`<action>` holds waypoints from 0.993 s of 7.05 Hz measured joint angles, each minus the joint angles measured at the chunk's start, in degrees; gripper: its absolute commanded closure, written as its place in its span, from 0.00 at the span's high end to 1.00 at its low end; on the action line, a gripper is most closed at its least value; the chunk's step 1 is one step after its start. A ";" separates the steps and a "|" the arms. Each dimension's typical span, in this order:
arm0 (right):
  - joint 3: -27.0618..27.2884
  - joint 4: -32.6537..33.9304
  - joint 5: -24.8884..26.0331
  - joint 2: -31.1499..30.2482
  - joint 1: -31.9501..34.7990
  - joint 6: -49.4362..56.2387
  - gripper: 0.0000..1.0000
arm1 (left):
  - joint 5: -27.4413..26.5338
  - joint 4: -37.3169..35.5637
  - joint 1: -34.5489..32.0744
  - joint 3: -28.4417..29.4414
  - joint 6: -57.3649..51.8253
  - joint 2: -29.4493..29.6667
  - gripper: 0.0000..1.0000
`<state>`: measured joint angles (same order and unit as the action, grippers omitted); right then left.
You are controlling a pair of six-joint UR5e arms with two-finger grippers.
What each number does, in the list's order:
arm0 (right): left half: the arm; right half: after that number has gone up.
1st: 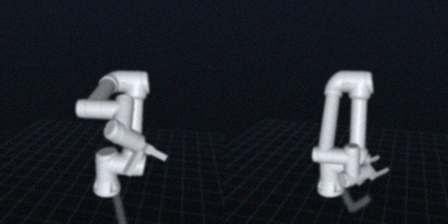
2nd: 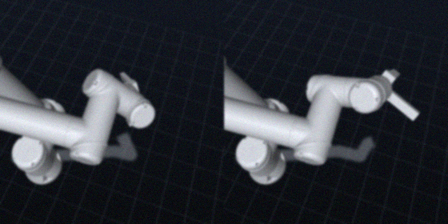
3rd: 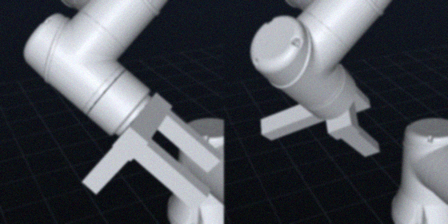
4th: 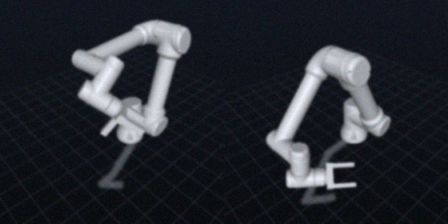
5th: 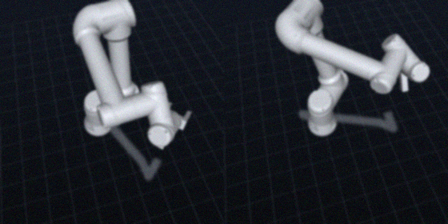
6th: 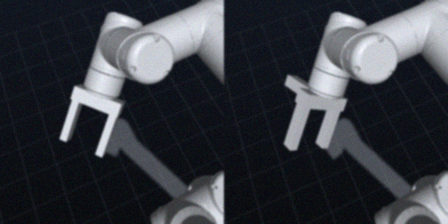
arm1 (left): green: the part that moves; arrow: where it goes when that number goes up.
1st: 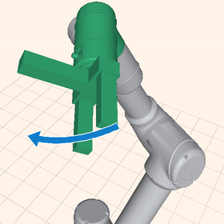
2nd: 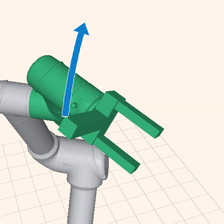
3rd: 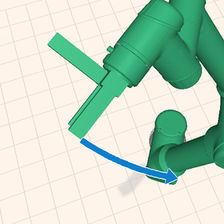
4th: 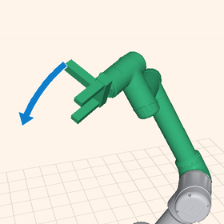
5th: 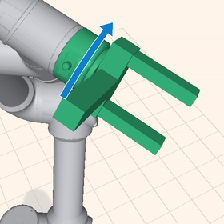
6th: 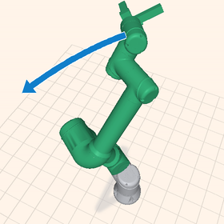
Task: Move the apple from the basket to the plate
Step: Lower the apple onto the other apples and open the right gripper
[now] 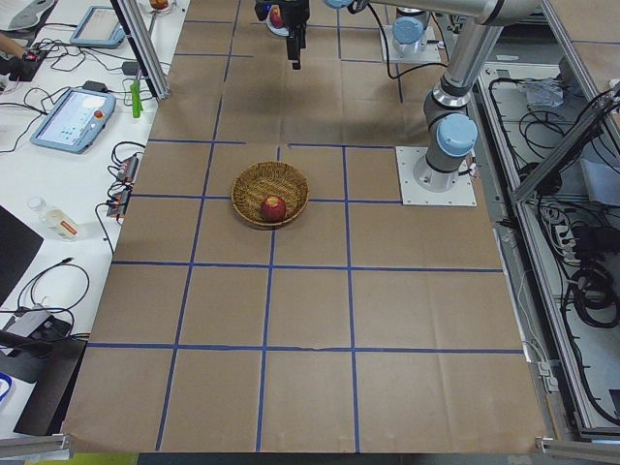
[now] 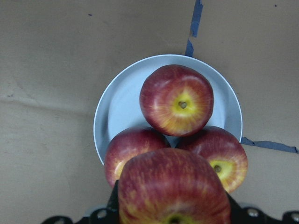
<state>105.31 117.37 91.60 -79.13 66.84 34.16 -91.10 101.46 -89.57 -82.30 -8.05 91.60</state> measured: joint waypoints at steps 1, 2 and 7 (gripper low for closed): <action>0.00 1.84 0.02 1.72 -0.44 0.79 0.62 | -0.04 -0.02 -0.07 -0.20 0.15 -0.12 1.00; -0.05 2.80 0.03 2.92 -0.59 1.16 0.62 | -0.07 -0.01 -0.16 -0.64 0.06 -0.41 0.99; 0.00 3.38 0.68 5.36 -0.66 1.22 0.97 | -0.62 -0.08 -0.26 -1.32 -0.11 -0.36 0.99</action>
<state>105.31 120.75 92.28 -73.77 66.18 35.37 -91.72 101.38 -89.82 -83.62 -8.16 91.23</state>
